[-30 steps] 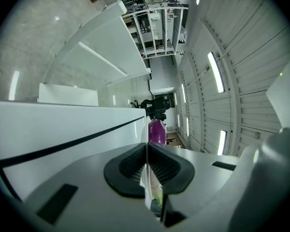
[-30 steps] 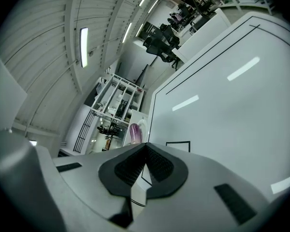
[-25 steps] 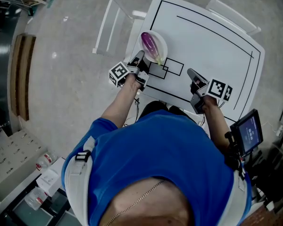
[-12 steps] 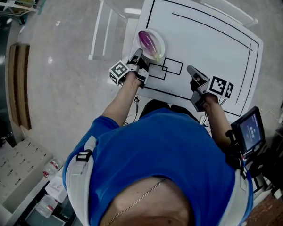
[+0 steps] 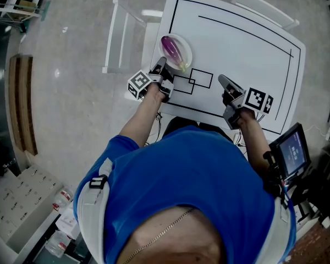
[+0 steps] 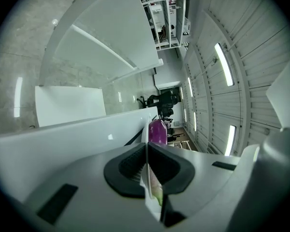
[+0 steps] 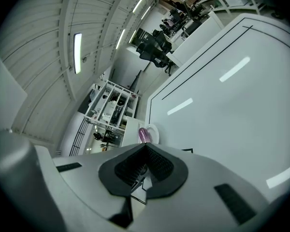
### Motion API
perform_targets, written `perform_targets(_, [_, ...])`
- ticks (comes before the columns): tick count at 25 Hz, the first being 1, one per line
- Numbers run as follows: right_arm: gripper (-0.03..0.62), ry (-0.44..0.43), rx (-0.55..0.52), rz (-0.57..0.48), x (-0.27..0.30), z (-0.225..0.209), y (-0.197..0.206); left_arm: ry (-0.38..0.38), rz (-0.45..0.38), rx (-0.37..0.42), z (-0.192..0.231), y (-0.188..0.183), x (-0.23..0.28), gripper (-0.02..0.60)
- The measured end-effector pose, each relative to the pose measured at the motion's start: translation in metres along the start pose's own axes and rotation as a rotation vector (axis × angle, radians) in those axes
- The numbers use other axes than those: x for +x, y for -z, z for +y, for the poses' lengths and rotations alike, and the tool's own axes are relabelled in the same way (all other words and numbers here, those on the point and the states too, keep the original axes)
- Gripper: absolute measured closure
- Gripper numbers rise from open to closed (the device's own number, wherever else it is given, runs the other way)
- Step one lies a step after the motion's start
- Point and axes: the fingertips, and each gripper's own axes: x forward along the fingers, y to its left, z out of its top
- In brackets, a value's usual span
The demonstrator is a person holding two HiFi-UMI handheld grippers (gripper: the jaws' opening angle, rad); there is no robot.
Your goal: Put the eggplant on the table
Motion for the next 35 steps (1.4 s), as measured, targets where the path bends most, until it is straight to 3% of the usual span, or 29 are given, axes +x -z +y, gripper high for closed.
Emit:
perform_targets(11, [0.591, -0.004, 0.004, -0.013, -0.001, -0.001, -0.002, -0.065, 0.042, 0.109, 0.004, -0.003, 0.006, 0.559])
perform_targets(19, [0.591, -0.013, 0.009, -0.026, -0.001, -0.001, -0.003, -0.169, 0.107, 0.193, 0.012, 0.001, 0.010, 0.558])
perform_targets(29, [0.591, -0.019, 0.004, -0.039, -0.002, -0.002, -0.006, -0.243, 0.174, 0.309, 0.016, 0.003, 0.015, 0.558])
perform_targets(35, [0.591, -0.023, 0.001, -0.041, -0.003, 0.000, -0.008, -0.299, 0.202, 0.415, 0.016, 0.003, 0.016, 0.541])
